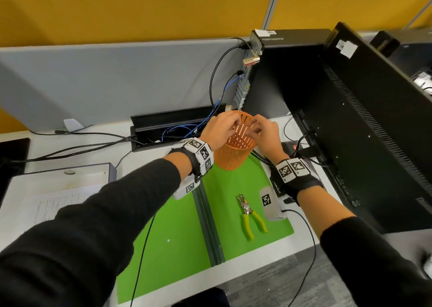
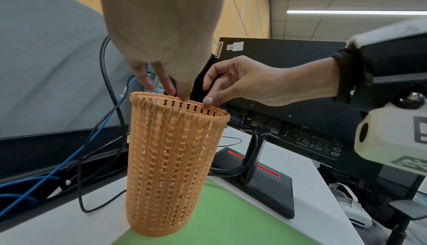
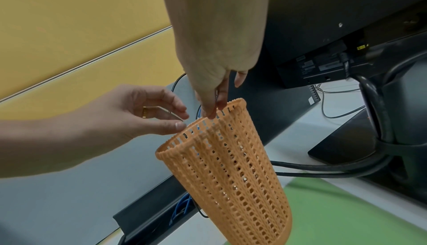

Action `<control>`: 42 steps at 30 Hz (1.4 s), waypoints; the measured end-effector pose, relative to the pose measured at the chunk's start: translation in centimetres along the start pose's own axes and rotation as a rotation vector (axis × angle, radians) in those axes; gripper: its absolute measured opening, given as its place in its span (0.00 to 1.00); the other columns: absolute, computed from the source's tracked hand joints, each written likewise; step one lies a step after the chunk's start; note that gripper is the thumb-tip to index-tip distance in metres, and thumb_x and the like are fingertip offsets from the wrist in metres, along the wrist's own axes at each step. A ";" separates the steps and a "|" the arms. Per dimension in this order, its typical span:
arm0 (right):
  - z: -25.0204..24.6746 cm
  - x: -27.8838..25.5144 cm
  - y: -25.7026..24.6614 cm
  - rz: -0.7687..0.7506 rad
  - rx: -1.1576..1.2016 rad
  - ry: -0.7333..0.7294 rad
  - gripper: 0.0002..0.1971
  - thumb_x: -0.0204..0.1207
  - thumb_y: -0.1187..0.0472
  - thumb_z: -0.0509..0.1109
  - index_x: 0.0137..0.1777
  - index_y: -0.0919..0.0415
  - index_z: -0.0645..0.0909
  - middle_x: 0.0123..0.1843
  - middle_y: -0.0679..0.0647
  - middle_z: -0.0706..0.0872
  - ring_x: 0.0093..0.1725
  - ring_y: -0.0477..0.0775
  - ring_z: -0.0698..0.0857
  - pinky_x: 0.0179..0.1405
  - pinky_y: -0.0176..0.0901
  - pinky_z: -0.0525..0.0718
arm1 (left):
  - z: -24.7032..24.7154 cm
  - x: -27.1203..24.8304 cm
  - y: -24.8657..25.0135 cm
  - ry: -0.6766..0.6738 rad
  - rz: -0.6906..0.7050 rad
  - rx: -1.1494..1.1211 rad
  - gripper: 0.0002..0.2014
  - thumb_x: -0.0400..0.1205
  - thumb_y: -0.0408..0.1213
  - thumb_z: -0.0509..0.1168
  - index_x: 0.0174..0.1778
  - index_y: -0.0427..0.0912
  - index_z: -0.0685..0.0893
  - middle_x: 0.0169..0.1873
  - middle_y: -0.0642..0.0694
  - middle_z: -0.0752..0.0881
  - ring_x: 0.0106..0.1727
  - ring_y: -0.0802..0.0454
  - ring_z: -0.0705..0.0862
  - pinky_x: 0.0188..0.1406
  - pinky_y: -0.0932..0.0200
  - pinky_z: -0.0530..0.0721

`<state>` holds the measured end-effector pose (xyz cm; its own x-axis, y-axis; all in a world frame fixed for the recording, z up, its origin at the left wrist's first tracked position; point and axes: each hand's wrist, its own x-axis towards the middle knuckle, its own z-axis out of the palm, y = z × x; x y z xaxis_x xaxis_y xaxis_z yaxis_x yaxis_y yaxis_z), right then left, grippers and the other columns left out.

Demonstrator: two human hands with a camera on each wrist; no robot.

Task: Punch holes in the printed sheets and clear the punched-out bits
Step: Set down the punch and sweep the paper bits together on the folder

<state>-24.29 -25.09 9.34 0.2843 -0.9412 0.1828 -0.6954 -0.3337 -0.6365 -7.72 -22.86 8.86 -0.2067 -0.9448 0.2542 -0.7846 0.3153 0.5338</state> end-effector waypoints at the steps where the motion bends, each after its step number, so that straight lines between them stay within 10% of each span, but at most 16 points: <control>1: -0.1 0.0 0.0 -0.004 0.017 0.007 0.12 0.65 0.66 0.77 0.40 0.51 0.78 0.29 0.46 0.86 0.33 0.47 0.87 0.47 0.51 0.84 | 0.0 0.0 0.0 0.006 0.004 0.003 0.08 0.76 0.28 0.68 0.47 0.43 0.80 0.47 0.49 0.84 0.49 0.50 0.83 0.50 0.46 0.84; 12: 0.0 -0.3 0.6 -0.028 0.029 0.045 0.04 0.72 0.66 0.72 0.43 0.64 0.87 0.39 0.59 0.90 0.35 0.47 0.82 0.38 0.24 0.73 | 0.5 0.0 -0.2 -0.068 0.019 0.112 0.12 0.85 0.40 0.58 0.51 0.40 0.85 0.53 0.46 0.82 0.54 0.51 0.81 0.52 0.45 0.82; 20: -0.1 -1.4 0.9 -0.044 0.021 0.055 0.01 0.70 0.68 0.73 0.39 0.63 0.85 0.37 0.58 0.88 0.35 0.51 0.83 0.38 0.34 0.78 | 1.0 -0.8 -0.2 0.013 -0.038 0.023 0.05 0.79 0.34 0.67 0.50 0.42 0.84 0.54 0.47 0.80 0.57 0.51 0.80 0.57 0.44 0.82; 30: 2.3 -4.6 -3.6 -0.237 -0.033 0.103 0.04 0.76 0.63 0.69 0.42 0.63 0.83 0.39 0.53 0.83 0.40 0.45 0.75 0.39 0.31 0.66 | -1.3 -5.9 -0.9 0.127 -0.031 0.248 0.15 0.87 0.44 0.52 0.54 0.43 0.83 0.55 0.49 0.81 0.55 0.50 0.78 0.50 0.52 0.74; 42: 17.5 -19.8 -5.8 -0.382 -0.011 -0.712 0.03 0.72 0.66 0.71 0.45 0.62 0.86 0.41 0.57 0.86 0.41 0.55 0.84 0.44 0.51 0.83 | 1.0 -29.9 -7.2 -0.240 -0.478 0.231 0.22 0.83 0.39 0.62 0.74 0.43 0.71 0.75 0.46 0.71 0.73 0.46 0.72 0.70 0.47 0.69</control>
<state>-14.37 -3.55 -3.75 0.8532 -0.5032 -0.1372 -0.4706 -0.6293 -0.6185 3.56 3.06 -3.43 0.0964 -0.9796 -0.1761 -0.9251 -0.1535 0.3472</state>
